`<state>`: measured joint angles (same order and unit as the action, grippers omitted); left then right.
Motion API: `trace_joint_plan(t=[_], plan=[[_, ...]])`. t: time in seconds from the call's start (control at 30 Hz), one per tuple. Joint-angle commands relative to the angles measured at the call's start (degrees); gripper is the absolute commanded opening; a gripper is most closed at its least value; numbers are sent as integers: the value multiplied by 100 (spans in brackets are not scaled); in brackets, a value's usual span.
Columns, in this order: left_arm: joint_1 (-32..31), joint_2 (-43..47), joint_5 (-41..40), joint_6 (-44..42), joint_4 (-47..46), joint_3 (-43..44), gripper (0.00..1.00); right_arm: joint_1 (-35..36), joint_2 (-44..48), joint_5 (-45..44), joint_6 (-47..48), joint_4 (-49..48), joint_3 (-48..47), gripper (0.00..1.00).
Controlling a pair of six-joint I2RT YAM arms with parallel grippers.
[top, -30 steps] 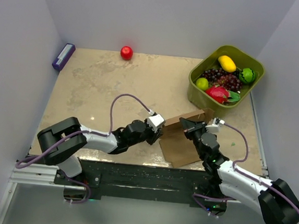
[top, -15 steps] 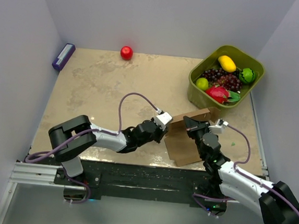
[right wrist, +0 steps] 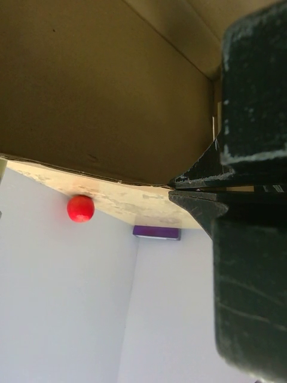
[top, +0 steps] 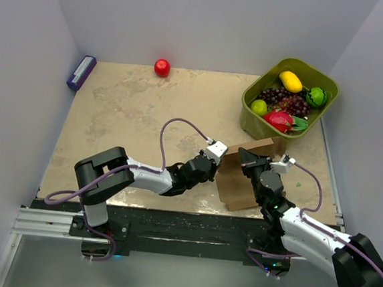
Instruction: Fold the paper box
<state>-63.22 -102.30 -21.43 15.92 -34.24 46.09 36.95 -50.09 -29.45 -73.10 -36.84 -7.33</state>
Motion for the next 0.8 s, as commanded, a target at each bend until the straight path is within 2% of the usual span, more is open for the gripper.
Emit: trace_joint_plan(t=[0.0, 0.3, 0.4, 0.7, 0.77], plan=[[-138, -114, 60, 297, -434, 383, 20, 111, -1, 291, -99, 581, 188, 0], [-173, -317, -194, 490, -619, 647, 21, 111, 25, 238, -205, 713, 232, 0], [-173, -352, -685, 622, -505, 709, 14, 111, 34, 212, -266, 731, 267, 0], [-173, -484, -1432, 781, -321, 902, 0, 137, -133, 194, -433, 862, 224, 0], [-173, -466, -1609, 755, -285, 876, 0, 137, -168, 194, -451, 950, 171, 0]])
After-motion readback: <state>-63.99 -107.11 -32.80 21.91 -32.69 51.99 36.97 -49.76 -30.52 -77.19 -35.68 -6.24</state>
